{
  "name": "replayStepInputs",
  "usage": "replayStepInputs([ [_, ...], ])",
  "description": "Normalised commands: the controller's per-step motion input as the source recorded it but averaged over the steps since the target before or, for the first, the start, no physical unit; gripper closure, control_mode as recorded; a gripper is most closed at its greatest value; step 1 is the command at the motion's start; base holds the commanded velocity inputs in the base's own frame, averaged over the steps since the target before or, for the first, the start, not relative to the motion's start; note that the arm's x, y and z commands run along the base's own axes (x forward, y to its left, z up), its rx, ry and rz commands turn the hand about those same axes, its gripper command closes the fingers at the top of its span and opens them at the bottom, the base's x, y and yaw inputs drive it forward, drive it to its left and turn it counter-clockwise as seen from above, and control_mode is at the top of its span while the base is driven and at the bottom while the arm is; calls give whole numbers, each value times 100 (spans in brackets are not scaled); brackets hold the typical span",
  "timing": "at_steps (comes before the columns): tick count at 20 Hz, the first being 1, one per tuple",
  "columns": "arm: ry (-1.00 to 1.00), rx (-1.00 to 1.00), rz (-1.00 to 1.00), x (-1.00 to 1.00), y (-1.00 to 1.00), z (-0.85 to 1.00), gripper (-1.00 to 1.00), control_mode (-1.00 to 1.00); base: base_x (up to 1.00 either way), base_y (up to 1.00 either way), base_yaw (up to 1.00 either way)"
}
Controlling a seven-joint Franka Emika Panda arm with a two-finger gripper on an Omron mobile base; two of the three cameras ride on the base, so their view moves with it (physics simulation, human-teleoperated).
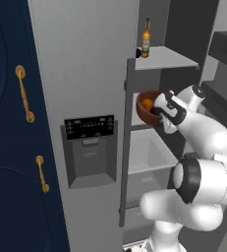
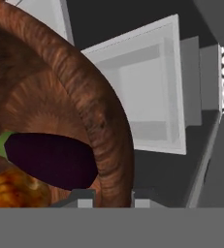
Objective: Pick the chicken drumstick and eggplant from their plates and place them in the bowl. Then put the bowl in the fridge.
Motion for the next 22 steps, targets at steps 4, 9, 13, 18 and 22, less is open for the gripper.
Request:
replayStepInputs([
  [4,0,0,-1,60,0,-28,100,-100,0,0,0],
  [9,0,0,-1,61,0,-28,100,-100,0,0,0],
  [13,0,0,0,50,0,-11,100,-100,0,0,0],
  [18,0,0,0,39,0,-13,100,-100,0,0,0],
  [22,0,0,0,37,0,-27,100,-100,0,0,0],
])
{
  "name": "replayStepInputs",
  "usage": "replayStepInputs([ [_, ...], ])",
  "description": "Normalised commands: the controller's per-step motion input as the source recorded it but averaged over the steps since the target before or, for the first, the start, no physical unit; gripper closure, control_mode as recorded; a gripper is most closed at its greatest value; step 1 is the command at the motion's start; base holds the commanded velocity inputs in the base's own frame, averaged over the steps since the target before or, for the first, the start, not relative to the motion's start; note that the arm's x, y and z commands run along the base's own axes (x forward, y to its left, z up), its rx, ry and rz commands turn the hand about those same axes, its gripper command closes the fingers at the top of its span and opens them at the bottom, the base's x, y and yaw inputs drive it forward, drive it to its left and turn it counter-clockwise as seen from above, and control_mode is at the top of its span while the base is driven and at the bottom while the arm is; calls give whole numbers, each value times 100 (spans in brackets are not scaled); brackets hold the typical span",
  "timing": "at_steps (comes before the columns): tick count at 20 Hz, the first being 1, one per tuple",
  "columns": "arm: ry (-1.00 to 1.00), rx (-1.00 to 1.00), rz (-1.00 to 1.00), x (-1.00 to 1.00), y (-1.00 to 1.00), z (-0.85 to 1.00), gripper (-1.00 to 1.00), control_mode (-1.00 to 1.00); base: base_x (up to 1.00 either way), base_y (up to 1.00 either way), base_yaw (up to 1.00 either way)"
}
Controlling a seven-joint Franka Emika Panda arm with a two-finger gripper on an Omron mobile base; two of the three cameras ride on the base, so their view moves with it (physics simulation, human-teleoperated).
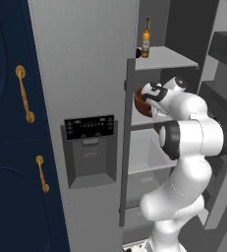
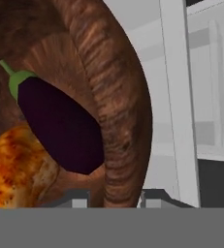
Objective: Pick the chicken drumstick and eggplant from their plates and place them in the bowl. Then put the bowl in the fridge.
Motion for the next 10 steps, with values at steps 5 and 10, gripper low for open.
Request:
replayStepInputs([
  [5,0,0,0,38,0,-15,100,-100,0,0,0],
  [10,0,0,0,12,0,-25,-100,-100,0,0,0],
])
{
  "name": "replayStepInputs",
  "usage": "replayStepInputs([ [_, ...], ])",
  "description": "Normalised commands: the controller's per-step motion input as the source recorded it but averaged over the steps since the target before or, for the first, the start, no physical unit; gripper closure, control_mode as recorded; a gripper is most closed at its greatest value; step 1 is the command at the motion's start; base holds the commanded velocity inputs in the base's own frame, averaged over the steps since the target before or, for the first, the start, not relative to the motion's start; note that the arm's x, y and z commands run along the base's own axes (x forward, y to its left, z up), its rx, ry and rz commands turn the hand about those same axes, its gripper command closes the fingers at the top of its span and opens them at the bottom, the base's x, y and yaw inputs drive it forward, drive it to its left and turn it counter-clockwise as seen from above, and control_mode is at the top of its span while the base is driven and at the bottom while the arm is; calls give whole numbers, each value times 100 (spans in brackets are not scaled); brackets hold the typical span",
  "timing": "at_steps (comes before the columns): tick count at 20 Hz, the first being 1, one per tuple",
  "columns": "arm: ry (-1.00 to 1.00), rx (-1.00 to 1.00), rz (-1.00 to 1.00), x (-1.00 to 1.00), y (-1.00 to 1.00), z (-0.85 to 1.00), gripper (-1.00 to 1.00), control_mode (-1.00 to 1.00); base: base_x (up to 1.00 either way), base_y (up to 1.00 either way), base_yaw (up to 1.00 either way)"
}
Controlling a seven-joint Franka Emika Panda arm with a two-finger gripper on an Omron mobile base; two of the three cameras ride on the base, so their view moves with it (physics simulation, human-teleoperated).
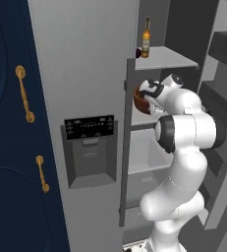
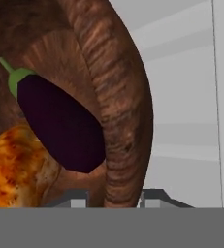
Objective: Pick the chicken drumstick and eggplant from their plates and place them in the bowl. Then put the bowl in the fridge.
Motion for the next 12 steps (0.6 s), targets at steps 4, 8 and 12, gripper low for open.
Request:
replayStepInputs([
  [4,0,0,0,0,0,-5,-100,-100,0,0,0],
  [8,-1,0,0,-3,1,0,-100,-100,0,0,0],
  [12,-1,0,0,-31,3,0,-100,-100,0,0,0],
])
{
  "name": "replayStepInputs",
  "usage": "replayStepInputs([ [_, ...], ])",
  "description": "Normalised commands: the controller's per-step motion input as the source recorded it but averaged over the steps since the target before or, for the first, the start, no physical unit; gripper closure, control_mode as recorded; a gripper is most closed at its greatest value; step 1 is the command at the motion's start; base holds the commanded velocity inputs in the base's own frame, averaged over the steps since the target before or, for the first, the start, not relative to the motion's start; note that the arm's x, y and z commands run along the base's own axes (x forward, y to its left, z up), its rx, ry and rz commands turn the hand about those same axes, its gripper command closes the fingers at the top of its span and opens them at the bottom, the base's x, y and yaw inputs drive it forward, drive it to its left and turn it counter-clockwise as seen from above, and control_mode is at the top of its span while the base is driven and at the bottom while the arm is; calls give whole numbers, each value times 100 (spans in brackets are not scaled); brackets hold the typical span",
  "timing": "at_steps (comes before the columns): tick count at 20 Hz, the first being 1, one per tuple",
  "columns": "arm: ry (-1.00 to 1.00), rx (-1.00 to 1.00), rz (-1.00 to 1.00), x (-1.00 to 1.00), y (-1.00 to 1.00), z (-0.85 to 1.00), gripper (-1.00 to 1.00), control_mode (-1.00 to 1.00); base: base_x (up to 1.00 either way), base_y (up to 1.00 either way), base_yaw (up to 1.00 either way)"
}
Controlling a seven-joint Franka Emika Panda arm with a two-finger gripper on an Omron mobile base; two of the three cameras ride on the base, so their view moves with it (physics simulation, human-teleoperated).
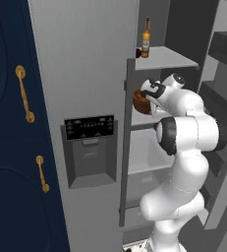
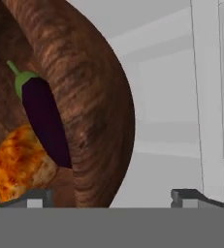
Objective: Pick the chicken drumstick and eggplant from their plates and place them in the bowl. Then put the bowl in the fridge.
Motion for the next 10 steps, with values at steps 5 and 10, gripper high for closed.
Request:
replayStepInputs([
  [5,-9,0,0,-57,0,30,-100,-100,0,0,0],
  [10,-11,0,0,-83,10,47,-100,-100,0,0,0],
])
